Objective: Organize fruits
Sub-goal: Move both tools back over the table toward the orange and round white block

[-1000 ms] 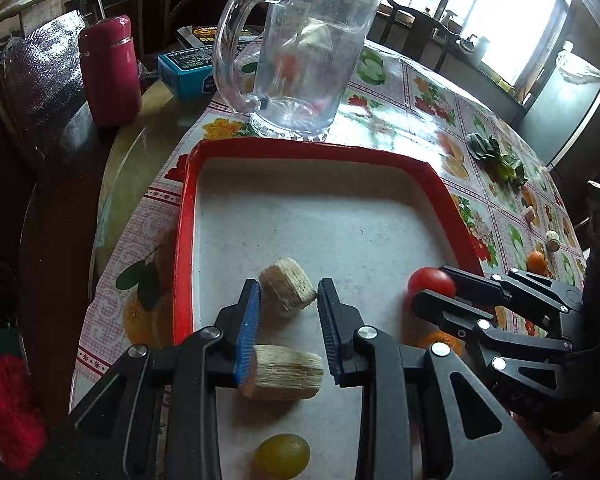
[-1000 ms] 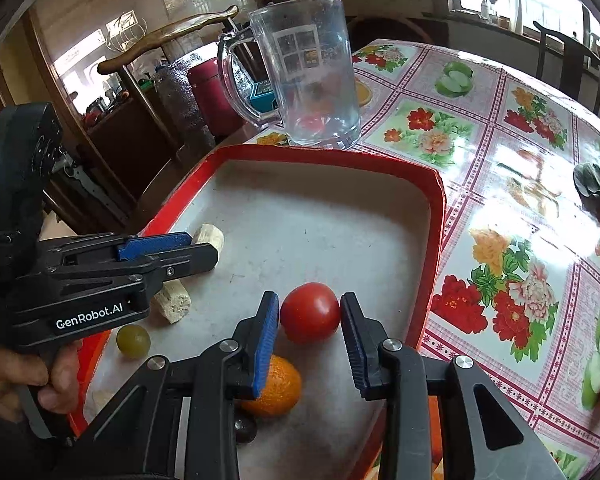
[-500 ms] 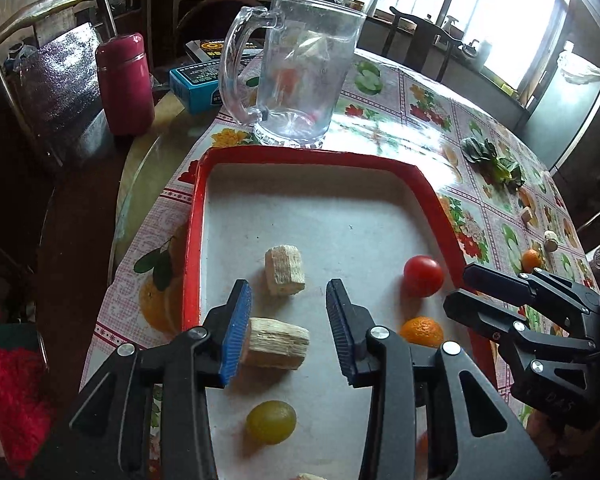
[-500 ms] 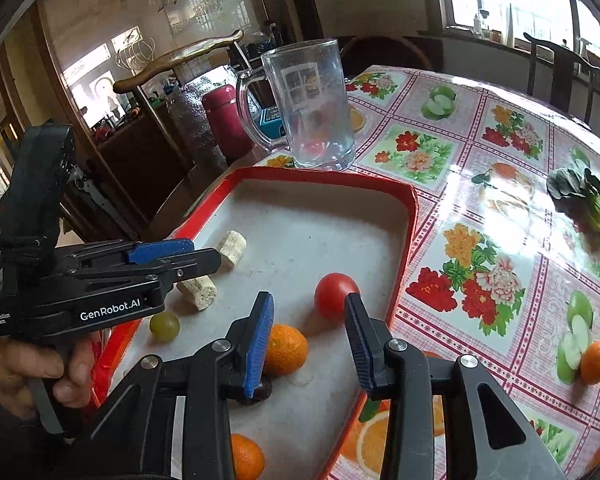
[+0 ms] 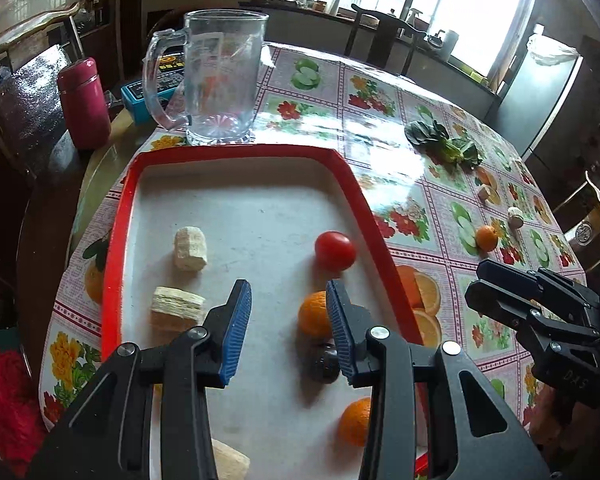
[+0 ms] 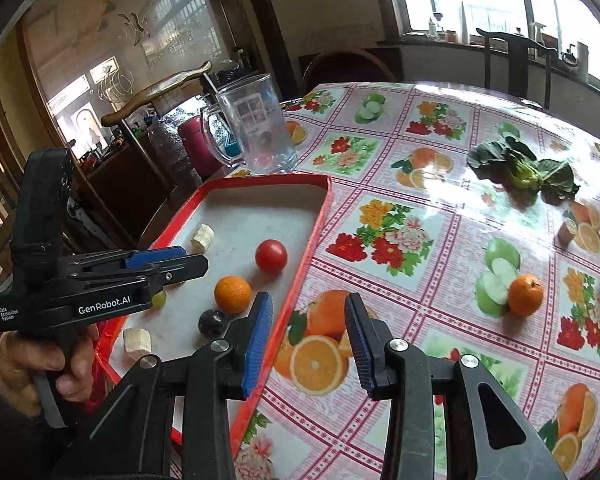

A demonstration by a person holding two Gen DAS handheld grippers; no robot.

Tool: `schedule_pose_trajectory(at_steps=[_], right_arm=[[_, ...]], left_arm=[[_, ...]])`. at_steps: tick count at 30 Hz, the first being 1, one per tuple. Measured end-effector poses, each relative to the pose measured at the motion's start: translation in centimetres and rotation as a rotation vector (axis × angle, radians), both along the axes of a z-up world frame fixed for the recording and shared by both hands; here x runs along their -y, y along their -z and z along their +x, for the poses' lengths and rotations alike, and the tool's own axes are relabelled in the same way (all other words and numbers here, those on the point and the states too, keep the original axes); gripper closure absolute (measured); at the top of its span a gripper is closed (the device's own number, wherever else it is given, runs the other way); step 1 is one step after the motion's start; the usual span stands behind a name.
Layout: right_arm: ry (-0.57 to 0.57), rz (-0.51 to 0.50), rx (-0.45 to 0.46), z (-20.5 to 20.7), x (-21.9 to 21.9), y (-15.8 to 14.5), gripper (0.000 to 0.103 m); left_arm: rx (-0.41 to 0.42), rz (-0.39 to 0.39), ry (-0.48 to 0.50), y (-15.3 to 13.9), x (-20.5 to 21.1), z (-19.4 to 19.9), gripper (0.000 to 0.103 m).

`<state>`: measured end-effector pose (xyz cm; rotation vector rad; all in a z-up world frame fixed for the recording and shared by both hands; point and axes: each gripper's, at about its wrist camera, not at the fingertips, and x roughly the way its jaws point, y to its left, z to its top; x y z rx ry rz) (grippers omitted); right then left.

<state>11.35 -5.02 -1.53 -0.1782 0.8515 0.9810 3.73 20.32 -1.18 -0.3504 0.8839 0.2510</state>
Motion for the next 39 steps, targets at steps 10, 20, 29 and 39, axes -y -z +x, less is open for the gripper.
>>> schedule_pose_trajectory(at_steps=[10,20,29,39], right_arm=[[0.141,-0.009,-0.002,2.1,8.3,0.2,0.064],[0.272,-0.001,-0.008,4.6,15.8,0.4,0.064],[0.337,0.008,-0.02,5.9,19.4,0.9,0.062],[0.406,0.004,-0.039,7.4,22.7,2.1,0.062]], left_arm=[[0.013,-0.002,0.093,-0.9,5.3,1.9,0.066],[0.0,0.002,0.201,-0.8,11.1,4.5,0.066],[-0.016,0.012,0.27,-0.5,15.1,6.2,0.059],[-0.028,0.015,0.312,0.2,17.4,7.8,0.057]])
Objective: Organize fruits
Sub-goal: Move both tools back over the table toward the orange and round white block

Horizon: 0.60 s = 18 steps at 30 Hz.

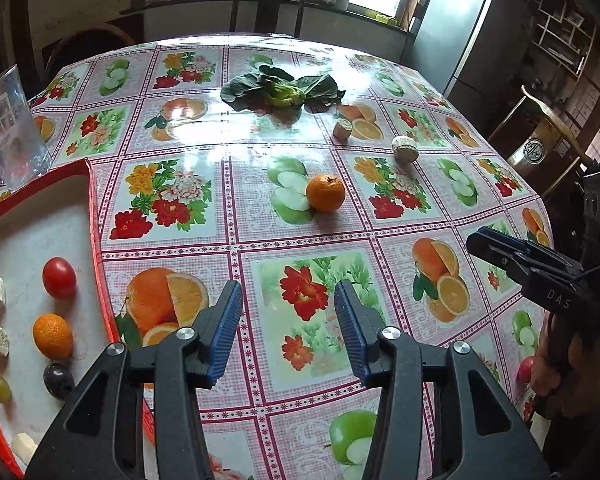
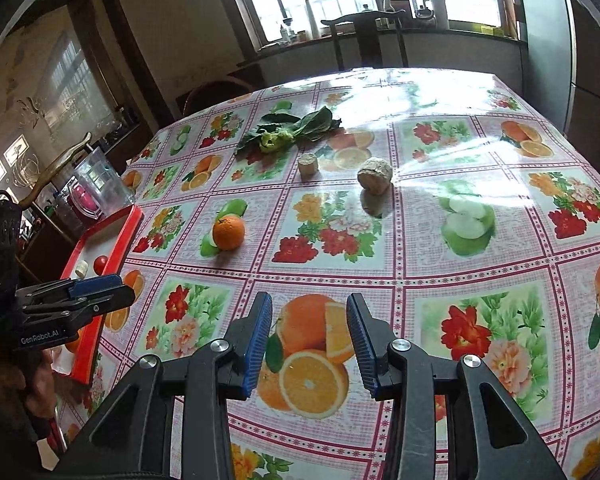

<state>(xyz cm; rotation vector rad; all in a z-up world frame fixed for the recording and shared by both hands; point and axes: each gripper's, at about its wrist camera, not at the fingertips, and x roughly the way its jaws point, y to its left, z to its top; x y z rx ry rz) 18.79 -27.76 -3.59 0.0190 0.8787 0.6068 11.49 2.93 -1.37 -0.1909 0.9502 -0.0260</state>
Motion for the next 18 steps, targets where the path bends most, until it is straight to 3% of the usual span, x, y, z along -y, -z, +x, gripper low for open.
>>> schedule_pose_trajectory(at_steps=[18], right_arm=[[0.013,-0.021,-0.022,3.6,-0.5,1.4,0.062]], left_arm=[[-0.04,-0.036,0.018,1.9,1.9,3.8,0.057]])
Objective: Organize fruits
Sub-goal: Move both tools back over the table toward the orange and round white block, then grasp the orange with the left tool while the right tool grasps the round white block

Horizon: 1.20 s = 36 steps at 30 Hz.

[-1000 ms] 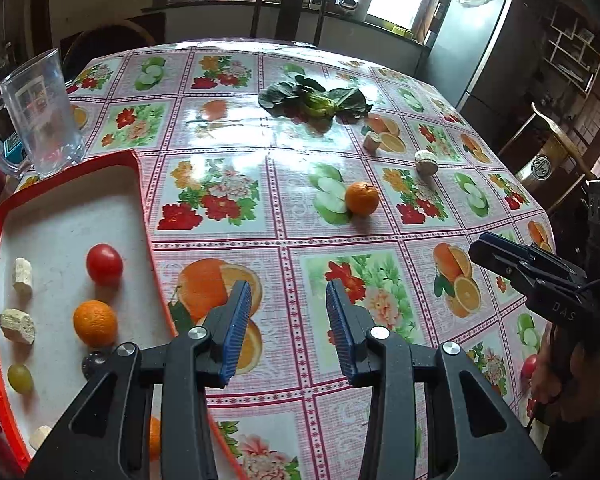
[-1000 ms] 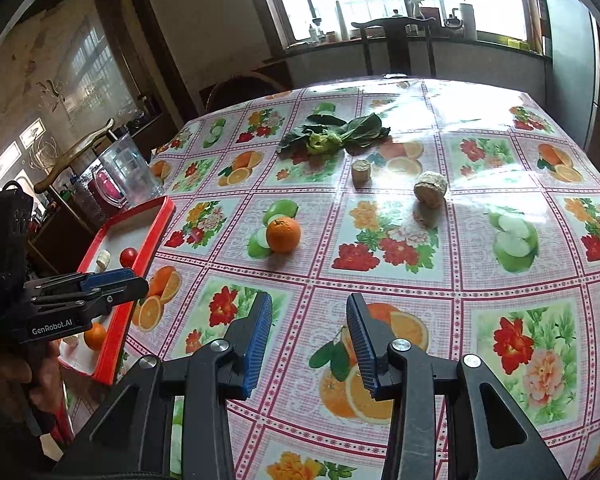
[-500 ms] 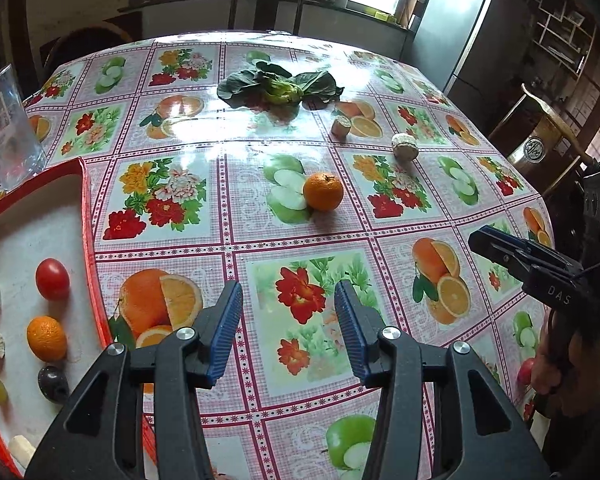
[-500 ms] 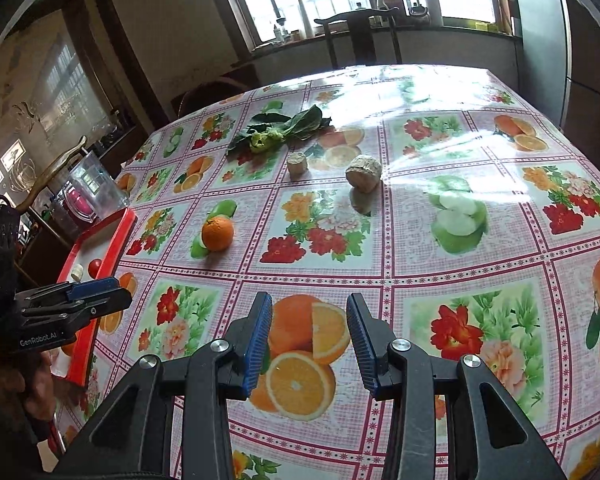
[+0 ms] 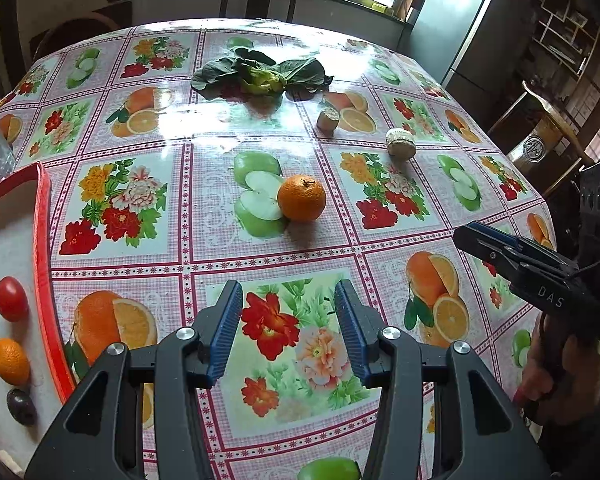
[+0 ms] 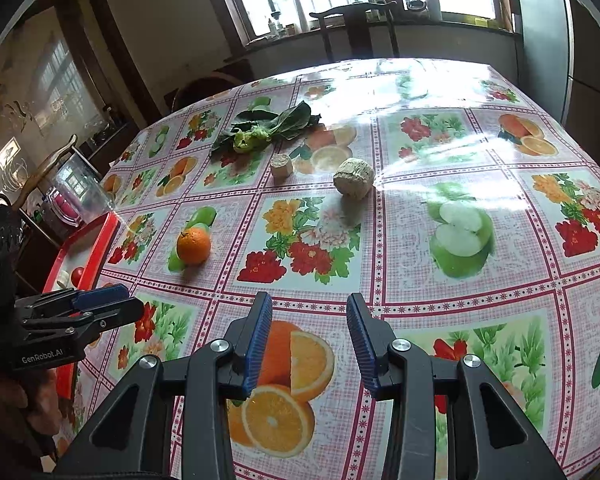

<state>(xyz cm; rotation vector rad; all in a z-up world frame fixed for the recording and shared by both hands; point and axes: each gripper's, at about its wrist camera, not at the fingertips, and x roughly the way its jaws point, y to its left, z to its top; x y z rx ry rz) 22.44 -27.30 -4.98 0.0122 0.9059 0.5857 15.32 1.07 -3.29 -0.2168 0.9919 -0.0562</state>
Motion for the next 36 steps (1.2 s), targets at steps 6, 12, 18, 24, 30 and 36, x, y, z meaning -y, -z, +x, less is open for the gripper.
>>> schedule_pose_trajectory(at_steps=[6,12,18,24,30,36], right_arm=[[0.002,-0.001,0.001,1.6,-0.7,0.0,0.06],[0.017,-0.028,0.004,4.2,-1.5,0.2,0.058],[0.04,-0.069,0.018,7.6,-2.9,1.1,0.054],[0.066,-0.108,0.029,10.5,-4.2,2.1,0.054],[0.066,-0.149,0.056,11.5,-5.5,2.3,0.068],[0.051,-0.115,0.054,10.8,-5.2,0.9,0.068]], left_arm=[[-0.001,0.011,-0.003,0.3,0.7,2.0,0.05],[0.001,-0.015,-0.02,0.7,0.8,4.1,0.04],[-0.005,0.015,-0.023,1.5,1.1,6.3,0.04],[0.02,0.08,-0.032,2.2,1.2,7.5,0.04],[0.06,0.128,0.003,2.4,1.8,7.5,0.063],[0.045,0.099,0.013,2.1,1.7,7.1,0.072]])
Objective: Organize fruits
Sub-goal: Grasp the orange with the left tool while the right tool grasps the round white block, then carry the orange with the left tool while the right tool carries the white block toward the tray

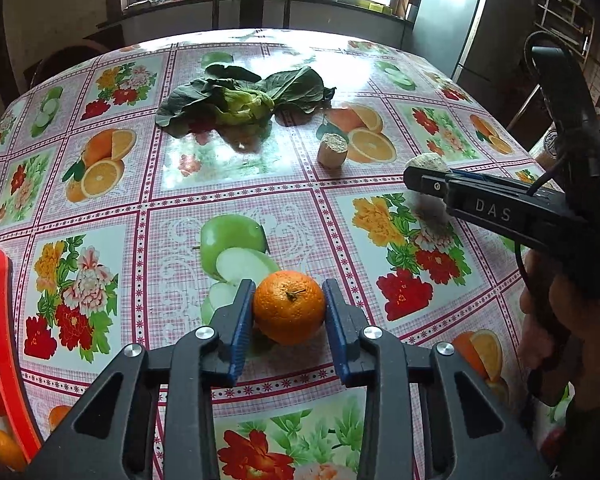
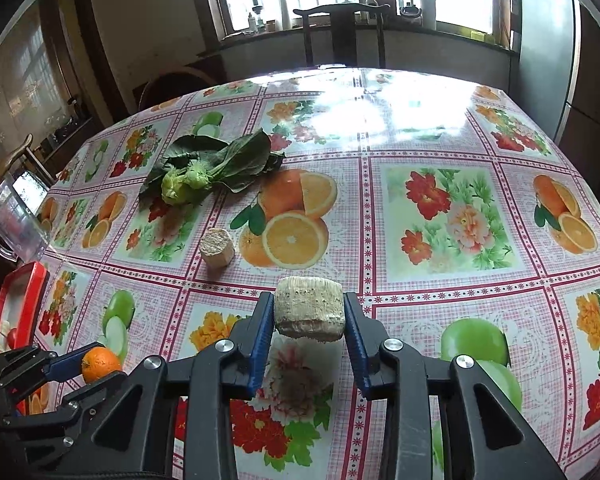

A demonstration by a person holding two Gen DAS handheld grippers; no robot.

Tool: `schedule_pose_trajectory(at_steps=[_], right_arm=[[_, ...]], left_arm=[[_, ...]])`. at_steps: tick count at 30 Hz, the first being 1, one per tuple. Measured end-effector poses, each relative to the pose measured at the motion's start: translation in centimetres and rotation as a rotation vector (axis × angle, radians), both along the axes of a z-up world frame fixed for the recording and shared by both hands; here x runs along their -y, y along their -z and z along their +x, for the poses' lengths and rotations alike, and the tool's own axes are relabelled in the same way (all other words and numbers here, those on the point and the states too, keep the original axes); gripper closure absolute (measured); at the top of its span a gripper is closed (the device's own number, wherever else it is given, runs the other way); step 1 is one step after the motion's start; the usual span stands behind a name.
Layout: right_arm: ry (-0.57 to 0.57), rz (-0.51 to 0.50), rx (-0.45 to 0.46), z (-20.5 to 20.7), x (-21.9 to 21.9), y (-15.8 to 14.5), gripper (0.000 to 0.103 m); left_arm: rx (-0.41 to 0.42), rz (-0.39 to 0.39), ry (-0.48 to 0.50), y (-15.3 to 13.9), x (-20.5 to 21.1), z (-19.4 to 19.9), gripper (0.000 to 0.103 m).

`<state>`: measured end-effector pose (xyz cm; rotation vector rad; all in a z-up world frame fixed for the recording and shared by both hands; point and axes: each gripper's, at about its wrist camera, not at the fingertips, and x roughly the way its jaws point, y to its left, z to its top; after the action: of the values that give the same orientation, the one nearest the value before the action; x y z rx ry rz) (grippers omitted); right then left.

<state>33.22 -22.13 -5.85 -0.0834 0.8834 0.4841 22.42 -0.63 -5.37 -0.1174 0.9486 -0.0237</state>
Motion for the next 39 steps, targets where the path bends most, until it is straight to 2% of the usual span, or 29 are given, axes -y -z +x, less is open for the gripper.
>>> schedule_pose_trajectory(at_steps=[9,16,20,24,39], right_arm=[[-0.028,0.069,0.064,-4.0,1.6,-5.7,0.068],[-0.034,0.126,0.098,-8.7,3.8,-8.1,0.068],[-0.018,0.17,0.113,-11.2,5.8,-7.5,0.068],[-0.013,0.214,0.088,-12.6,7.0,-5.9,0.068],[-0.106,0.225,0.045,-19.5,5.0,-4.7,0.068]], left_arm=[[0.035,-0.034,-0.005,-1.8,-0.3,-2.8,0.072],[0.066,-0.051,0.006,-3.2,0.1,-6.0,0.072],[0.067,-0.061,0.01,-3.4,0.2,-7.8,0.072],[0.069,-0.057,0.008,-3.7,0.2,-9.3,0.072],[0.123,-0.067,-0.029,-5.0,-1.8,-15.4,0.072]])
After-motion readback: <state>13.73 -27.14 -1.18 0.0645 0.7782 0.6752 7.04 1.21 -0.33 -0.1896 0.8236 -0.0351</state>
